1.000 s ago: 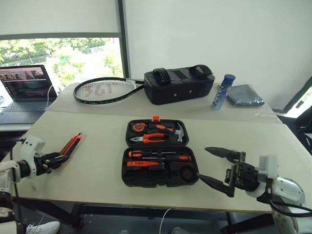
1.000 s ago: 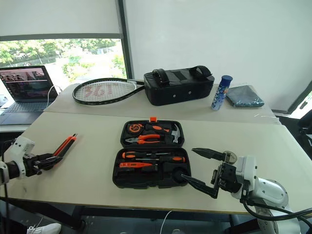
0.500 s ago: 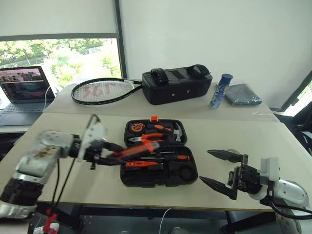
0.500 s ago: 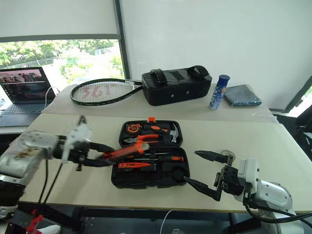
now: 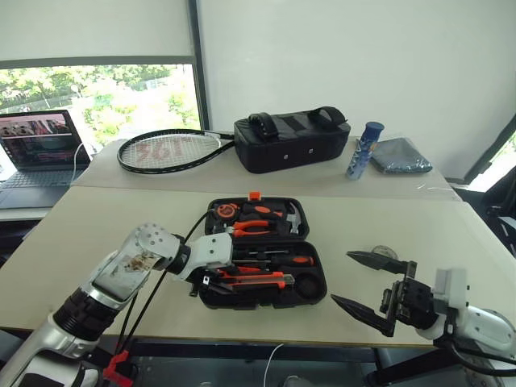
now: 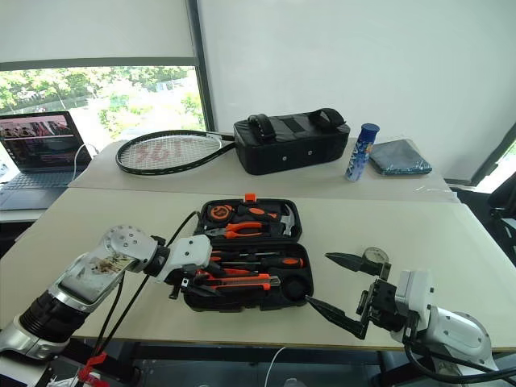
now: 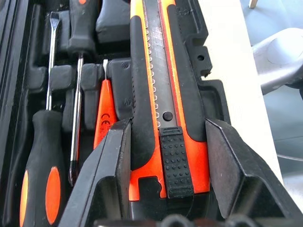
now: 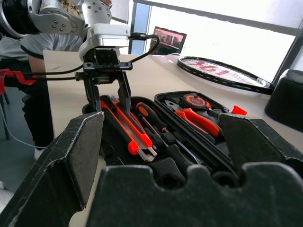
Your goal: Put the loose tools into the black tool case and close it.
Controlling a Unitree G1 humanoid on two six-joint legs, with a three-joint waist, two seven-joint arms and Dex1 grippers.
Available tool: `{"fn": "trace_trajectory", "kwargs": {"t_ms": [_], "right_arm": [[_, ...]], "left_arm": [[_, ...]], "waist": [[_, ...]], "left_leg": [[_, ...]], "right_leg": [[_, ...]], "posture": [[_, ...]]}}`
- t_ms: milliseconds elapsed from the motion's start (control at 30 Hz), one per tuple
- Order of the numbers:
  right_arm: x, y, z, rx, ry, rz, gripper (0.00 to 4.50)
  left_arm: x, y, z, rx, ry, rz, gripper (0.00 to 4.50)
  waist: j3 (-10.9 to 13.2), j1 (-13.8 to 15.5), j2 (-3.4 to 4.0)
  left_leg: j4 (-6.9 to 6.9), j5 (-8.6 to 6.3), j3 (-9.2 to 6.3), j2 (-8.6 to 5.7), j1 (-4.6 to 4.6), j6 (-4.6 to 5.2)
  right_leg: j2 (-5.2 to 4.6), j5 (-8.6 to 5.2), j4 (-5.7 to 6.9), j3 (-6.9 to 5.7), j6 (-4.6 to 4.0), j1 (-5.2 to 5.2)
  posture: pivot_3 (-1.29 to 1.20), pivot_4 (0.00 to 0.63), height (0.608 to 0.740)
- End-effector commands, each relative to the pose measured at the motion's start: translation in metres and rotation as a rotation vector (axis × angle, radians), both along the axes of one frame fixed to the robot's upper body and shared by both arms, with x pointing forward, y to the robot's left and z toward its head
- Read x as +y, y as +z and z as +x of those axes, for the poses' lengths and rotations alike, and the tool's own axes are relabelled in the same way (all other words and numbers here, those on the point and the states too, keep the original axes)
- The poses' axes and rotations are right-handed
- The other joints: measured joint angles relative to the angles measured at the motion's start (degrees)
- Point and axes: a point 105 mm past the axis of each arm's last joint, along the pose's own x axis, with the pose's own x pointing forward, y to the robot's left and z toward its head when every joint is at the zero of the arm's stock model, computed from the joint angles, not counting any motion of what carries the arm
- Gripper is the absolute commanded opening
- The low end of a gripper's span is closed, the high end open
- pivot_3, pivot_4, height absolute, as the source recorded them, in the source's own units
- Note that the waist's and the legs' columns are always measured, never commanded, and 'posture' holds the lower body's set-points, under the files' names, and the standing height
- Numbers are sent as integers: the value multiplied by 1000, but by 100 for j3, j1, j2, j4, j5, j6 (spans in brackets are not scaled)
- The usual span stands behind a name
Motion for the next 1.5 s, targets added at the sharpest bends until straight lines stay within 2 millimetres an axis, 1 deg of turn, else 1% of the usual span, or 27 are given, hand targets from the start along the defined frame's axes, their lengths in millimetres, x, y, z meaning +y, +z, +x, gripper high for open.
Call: {"fn": "trace_trajectory", "kwargs": {"t_ms": [33,133,233,600,733,867,933,967,1033,1067,1100,1133,1200,1233,1333,1400,1467,1500], "right_arm": [[1,12,-3,-68,-9,1,4500],[2,13,-2,-70,-11,1,4500],[1,15,-1,-74,-15,2,4500],[4,18,2,-82,-16,7,4500],[5,19,4,-87,-15,7,4500],[5,19,6,-90,-13,8,4500],[5,19,7,-91,-12,8,4500],[5,19,7,-91,-12,8,4500],[5,18,7,-90,-11,8,4500],[4,18,7,-89,-11,8,4500],[4,17,7,-88,-11,8,4500],[4,17,8,-88,-11,7,4500],[3,16,8,-87,-11,7,4500],[3,16,8,-87,-11,8,4500],[3,14,9,-86,-9,11,4500],[4,14,9,-86,-8,12,4500],[5,13,9,-85,-6,14,4500],[5,13,9,-85,-5,15,4500]], "left_arm": [[-1,-5,-1,-36,-17,36,1787],[0,-12,-1,-16,-8,63,1787],[1,-15,-2,-3,-4,74,1787],[8,-13,-3,19,12,163,1787],[5,-13,1,7,16,153,1787],[-2,-15,-1,30,-7,125,1787],[-6,-13,-1,33,-13,96,2790],[-8,-11,-1,29,-16,83,3001],[-10,-4,-2,23,-44,52,3704],[-12,1,-2,8,-55,27,4188],[-11,6,-2,3,-63,16,4364],[-11,13,-1,-21,-71,-9,4364],[-10,21,1,-43,-77,-34,4364],[-10,25,1,-44,-76,-48,4364],[-13,44,2,-47,-90,-131,4364],[-14,51,4,-31,-79,-173,4364],[-11,44,8,-43,-72,-150,3849],[-10,39,10,-53,-73,-129,3675]], "waist": [[0,1,0],[0,8,0],[0,10,0],[-1,-15,1],[-1,-9,2],[-2,10,4],[-2,13,4],[-2,13,4],[-2,12,4],[-2,8,4],[-2,2,4],[-2,1,4],[-2,2,4],[-2,3,4],[-2,8,4],[-2,8,4],[-3,8,5],[-4,4,7]], "left_leg": [[0,0,0,0,1,0],[1,0,0,0,1,0],[5,0,0,-1,-1,0],[4,0,0,0,2,0],[4,0,0,0,3,0],[6,0,1,-1,5,0],[10,0,-1,-2,2,0],[11,0,0,-1,2,0],[11,0,0,-2,0,1],[11,0,-1,-2,-1,1],[11,0,0,-1,-2,1],[11,-1,0,-1,-3,1],[11,-1,0,-1,-4,1],[11,0,0,-1,-3,1],[15,0,-2,-1,-3,1],[21,0,-1,-2,-3,1],[28,0,-1,-1,-4,1],[29,0,-1,-2,-3,1]], "right_leg": [[0,0,0,0,0,1],[0,0,0,0,1,1],[0,1,-1,0,1,2],[1,1,0,1,1,4],[1,1,0,1,1,5],[0,1,0,1,2,8],[0,2,0,0,3,8],[0,2,-1,0,3,9],[0,2,-1,1,3,8],[0,2,-1,1,3,7],[0,1,-2,1,3,5],[0,2,-2,2,3,5],[0,2,-2,2,3,4],[0,2,-2,1,3,4],[0,4,0,1,6,6],[0,5,1,1,8,8],[0,7,1,1,11,9],[0,7,1,2,11,11]], "posture": [[0,150,740],[0,150,740],[0,150,740],[0,150,740],[0,150,740],[0,150,740],[0,150,740],[0,150,740],[0,150,740],[0,150,740],[0,150,740],[0,150,740],[0,150,740],[0,150,740],[0,150,740],[0,150,740],[0,150,740],[0,150,740]]}}
